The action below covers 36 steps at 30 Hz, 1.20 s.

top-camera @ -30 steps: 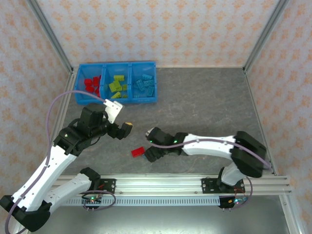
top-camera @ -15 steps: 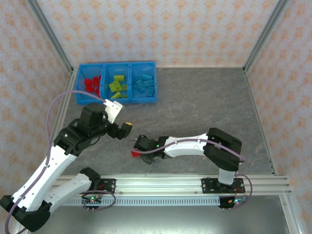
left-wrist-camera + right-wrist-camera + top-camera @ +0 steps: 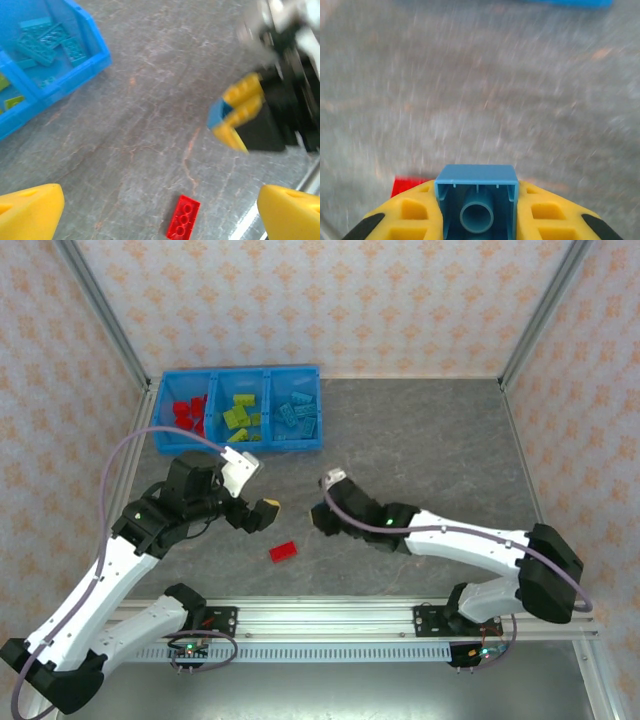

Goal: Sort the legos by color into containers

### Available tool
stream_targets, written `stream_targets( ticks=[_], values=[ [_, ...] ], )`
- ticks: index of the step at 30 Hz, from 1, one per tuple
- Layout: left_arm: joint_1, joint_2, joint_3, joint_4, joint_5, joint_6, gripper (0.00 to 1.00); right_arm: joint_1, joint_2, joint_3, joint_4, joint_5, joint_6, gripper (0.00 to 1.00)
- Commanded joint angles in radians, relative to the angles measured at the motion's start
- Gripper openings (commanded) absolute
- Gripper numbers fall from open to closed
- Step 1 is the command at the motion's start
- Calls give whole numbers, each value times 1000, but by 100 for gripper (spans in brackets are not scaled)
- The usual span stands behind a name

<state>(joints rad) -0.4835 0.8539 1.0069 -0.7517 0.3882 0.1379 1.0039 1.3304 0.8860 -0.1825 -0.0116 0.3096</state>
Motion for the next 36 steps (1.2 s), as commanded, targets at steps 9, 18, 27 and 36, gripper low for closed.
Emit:
stream_targets(
  ticks=[9, 18, 27, 36],
  values=[
    [-4, 78, 26, -19, 174, 23, 100, -149, 279, 311, 135, -116, 13, 15],
    [-4, 51, 32, -49, -305, -59, 100, -258, 781, 925, -23, 30, -136, 17],
    [-3, 48, 28, -41, -304, -66, 100, -319, 1223, 1796, -518, 6, -208, 58],
    [-5, 73, 24, -42, -303, -63, 100, -319, 792, 1411, -537, -204, -163, 65]
  ],
)
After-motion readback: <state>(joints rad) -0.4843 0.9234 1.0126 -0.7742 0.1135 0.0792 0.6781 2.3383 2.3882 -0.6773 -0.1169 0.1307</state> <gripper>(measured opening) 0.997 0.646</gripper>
